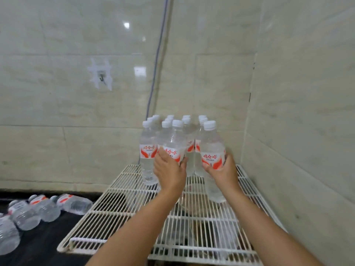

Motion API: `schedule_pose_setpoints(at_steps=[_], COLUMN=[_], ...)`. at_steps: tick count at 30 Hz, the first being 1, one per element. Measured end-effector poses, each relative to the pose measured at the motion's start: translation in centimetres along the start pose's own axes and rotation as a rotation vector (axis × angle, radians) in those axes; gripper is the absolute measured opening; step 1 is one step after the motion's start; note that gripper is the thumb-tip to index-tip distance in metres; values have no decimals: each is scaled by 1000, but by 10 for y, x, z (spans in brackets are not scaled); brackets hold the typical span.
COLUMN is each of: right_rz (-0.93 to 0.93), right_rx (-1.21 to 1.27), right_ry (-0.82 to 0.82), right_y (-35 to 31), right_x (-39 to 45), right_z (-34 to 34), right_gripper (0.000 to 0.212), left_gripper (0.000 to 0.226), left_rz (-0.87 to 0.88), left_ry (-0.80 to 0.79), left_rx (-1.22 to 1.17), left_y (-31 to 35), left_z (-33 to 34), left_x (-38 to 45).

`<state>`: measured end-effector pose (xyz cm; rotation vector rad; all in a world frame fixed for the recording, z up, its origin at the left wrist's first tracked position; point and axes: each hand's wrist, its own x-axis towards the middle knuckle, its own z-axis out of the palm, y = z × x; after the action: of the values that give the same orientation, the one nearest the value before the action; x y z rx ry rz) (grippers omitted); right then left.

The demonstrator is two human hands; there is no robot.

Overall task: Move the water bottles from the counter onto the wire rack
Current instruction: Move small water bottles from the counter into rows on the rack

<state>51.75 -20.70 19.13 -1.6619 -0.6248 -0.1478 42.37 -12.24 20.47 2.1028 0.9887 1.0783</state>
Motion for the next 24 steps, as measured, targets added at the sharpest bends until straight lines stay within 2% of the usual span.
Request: schedule_pose_setpoints(at_steps=[4, 8, 11, 15, 20, 24], right_rz=[37, 78, 97, 92, -15, 37], right_rx=[97, 144, 133, 107, 56, 110], right_ry=[-54, -181, -253, -214, -79, -85], right_y=[21, 25, 24, 30, 15, 9], right_x=[11, 19, 28, 28, 27, 28], right_z=[-6, -8, -15, -23, -20, -16], right_gripper=[56, 48, 52, 51, 66, 70], left_gripper=[83, 84, 84, 82, 73, 75], left_rz=[-16, -24, -21, -9, 89, 119], left_ry=[-44, -36, -25, -28, -13, -55], left_rx=[-64, -78, -85, -75, -136, -197], left_y=[13, 15, 15, 5, 1, 6], left_z=[34, 53, 56, 48, 30, 32], left_x=[-5, -1, 9, 15, 38, 41])
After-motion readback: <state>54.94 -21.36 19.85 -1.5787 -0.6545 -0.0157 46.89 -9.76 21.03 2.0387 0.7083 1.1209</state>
